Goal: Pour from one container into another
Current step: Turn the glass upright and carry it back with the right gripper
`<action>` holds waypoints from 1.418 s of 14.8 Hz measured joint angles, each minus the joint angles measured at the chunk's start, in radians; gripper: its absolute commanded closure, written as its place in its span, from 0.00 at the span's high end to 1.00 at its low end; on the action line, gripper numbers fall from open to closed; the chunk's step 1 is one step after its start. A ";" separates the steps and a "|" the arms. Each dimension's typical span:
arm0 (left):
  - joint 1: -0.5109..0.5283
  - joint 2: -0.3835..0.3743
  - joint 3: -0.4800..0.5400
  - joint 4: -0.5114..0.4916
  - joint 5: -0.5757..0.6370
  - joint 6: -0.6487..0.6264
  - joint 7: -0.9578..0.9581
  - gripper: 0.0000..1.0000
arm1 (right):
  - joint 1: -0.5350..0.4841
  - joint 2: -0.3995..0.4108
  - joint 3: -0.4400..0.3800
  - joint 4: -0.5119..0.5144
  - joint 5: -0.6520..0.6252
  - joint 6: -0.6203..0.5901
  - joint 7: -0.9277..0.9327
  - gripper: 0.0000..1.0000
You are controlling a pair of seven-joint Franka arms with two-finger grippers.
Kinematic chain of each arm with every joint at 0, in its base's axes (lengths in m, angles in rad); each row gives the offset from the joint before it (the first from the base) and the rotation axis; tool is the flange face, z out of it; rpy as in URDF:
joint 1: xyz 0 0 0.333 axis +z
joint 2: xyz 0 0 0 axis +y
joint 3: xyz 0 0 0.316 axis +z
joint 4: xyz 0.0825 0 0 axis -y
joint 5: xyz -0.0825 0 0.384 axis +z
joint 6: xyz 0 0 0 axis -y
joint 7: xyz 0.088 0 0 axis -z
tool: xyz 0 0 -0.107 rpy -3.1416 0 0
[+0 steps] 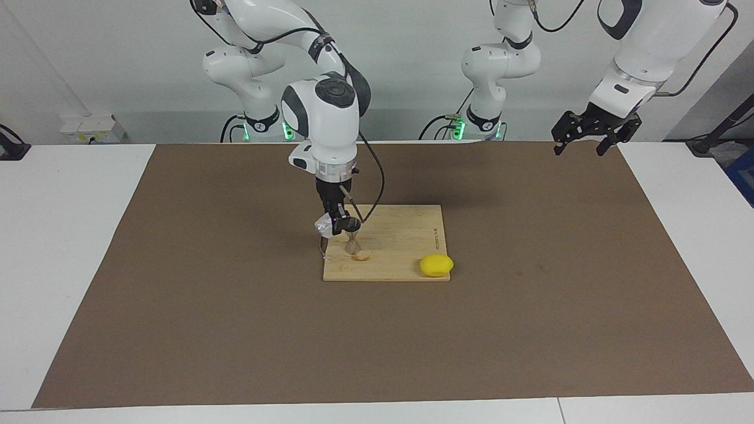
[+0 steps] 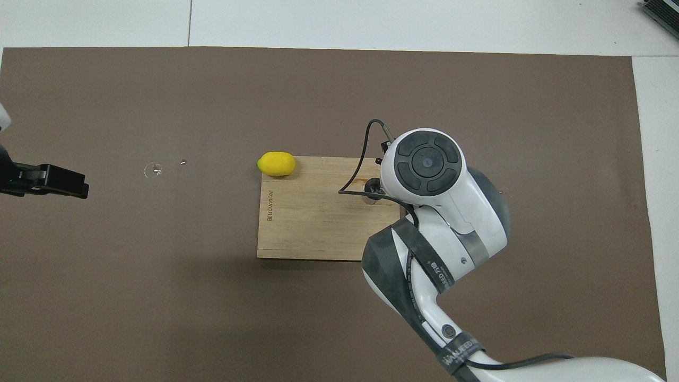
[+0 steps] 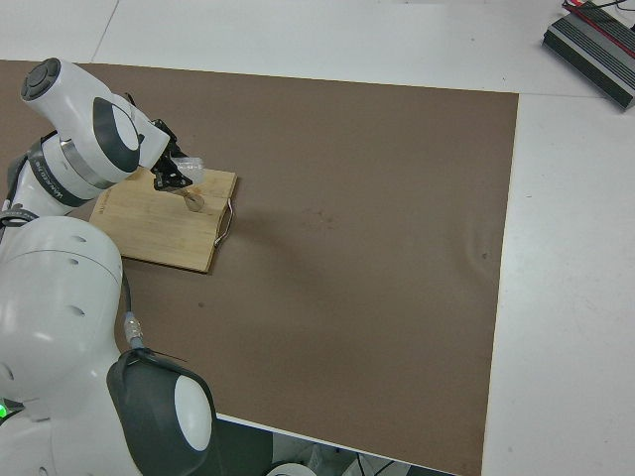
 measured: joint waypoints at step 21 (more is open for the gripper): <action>0.000 0.000 0.000 0.000 0.000 -0.001 0.000 1.00 | -0.351 0.018 -0.005 -0.137 0.721 0.001 -0.410 0.00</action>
